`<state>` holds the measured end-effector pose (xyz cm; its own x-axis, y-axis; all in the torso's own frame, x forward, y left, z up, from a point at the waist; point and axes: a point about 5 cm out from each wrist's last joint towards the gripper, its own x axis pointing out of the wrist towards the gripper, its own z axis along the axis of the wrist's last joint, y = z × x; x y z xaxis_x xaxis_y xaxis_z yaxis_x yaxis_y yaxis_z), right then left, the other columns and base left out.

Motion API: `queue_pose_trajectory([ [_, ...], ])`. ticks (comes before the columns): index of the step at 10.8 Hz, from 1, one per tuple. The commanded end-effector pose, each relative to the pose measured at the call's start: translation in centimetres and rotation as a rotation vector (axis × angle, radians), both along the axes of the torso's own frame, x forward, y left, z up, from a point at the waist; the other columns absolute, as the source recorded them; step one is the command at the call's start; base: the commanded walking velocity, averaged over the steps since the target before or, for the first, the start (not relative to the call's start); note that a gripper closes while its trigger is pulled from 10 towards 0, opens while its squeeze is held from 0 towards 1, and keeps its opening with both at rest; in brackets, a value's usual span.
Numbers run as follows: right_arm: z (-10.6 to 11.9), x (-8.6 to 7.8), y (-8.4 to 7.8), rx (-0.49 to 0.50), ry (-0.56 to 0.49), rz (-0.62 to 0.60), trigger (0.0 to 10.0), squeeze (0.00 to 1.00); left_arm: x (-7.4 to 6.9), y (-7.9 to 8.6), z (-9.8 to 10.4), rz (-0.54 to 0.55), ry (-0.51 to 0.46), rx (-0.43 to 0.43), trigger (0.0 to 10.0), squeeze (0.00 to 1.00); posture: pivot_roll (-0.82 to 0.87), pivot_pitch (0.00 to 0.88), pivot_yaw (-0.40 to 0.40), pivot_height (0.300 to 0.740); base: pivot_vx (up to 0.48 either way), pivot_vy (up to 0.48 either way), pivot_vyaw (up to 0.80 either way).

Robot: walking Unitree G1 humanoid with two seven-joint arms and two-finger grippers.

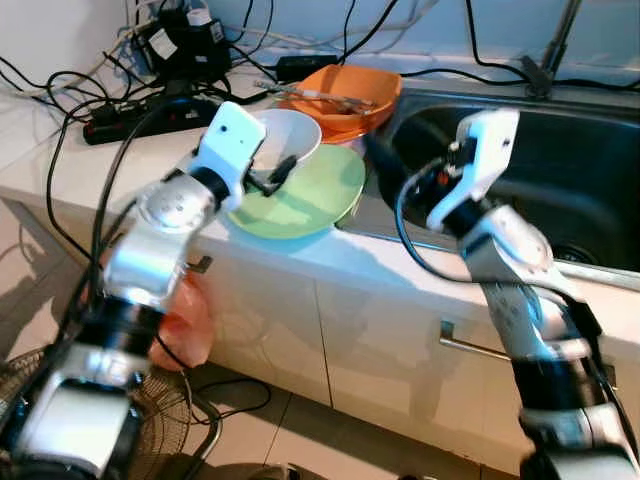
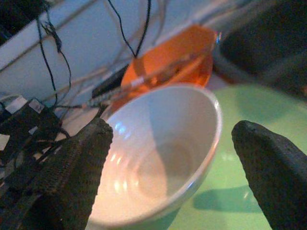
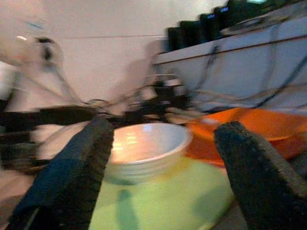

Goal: Kitchen organization

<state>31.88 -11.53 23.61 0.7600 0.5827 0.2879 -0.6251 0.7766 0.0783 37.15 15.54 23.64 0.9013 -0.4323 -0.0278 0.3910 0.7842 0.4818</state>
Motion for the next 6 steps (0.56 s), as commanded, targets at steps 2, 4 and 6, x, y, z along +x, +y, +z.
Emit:
queue_pose_trajectory([
  [2,1.5,-2.1,1.9,0.078,0.026,0.172,10.0,0.0,0.5,0.8,-0.7,-0.019,0.053,0.082,10.0,0.11,0.1,0.072,0.131,0.74,0.0,0.0,0.0],
  [4,0.6,-3.6,2.3,0.038,0.097,0.215,10.0,0.0,1.4,1.4,-1.4,-0.036,0.095,0.119,10.0,0.0,0.09,0.079,0.134,0.74,0.0,0.0,0.0],
  [6,-1.2,-3.9,2.0,-0.052,0.182,0.168,10.0,0.0,1.8,0.8,-2.3,-0.063,0.108,0.164,10.0,0.0,0.08,0.086,0.13,0.74,0.0,0.0,0.0],
])
